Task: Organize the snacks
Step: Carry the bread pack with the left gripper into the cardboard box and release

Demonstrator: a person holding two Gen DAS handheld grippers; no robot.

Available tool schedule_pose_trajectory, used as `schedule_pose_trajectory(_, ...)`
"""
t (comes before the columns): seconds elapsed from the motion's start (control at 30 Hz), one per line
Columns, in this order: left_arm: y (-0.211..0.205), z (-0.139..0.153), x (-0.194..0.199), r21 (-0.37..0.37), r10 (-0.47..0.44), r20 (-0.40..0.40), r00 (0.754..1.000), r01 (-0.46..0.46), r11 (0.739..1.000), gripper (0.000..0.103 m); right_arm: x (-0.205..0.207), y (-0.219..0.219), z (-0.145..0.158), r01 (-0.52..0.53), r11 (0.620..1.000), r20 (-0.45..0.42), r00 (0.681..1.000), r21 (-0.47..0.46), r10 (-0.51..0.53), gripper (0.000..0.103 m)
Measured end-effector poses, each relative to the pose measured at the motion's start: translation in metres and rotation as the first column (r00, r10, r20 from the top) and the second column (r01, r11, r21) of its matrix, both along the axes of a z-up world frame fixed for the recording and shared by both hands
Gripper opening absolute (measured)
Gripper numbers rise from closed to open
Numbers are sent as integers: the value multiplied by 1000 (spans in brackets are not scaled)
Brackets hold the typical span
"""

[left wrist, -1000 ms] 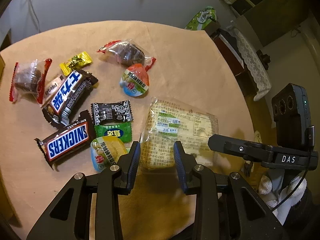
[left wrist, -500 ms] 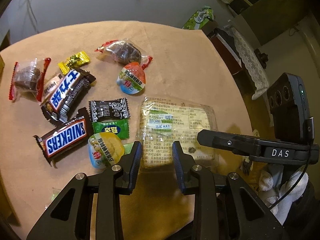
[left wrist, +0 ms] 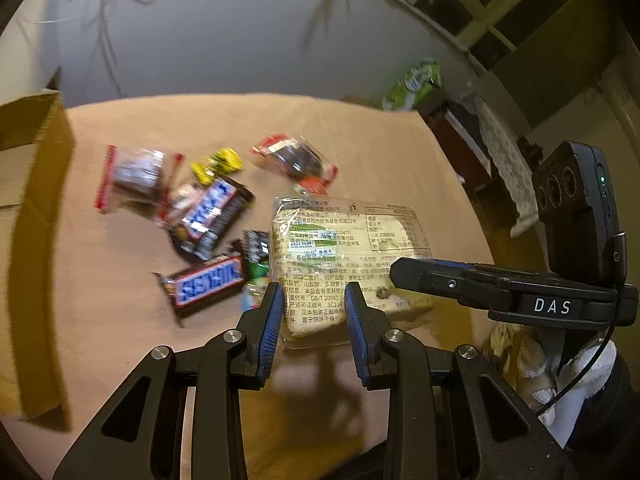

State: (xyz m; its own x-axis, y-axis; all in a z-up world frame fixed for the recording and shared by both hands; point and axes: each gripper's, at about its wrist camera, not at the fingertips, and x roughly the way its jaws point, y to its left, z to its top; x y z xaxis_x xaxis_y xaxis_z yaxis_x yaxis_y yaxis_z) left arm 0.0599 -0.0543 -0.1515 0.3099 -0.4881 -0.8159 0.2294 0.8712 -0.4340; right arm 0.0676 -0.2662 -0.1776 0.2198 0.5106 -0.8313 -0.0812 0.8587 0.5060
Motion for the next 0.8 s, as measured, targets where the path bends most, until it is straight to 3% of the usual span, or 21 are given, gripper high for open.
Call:
schedule_pose_trajectory(0.4, 61, 33, -9, 20, 172, 96, 980, -175, 984, 29, 26, 71, 30, -177, 984, 79, 981, 5, 176, 44)
schedule_pose_trajectory(0.8, 135, 45, -24, 23, 383, 132, 914, -389, 921, 29, 38, 169, 51, -386, 922, 143, 913, -3, 383, 44)
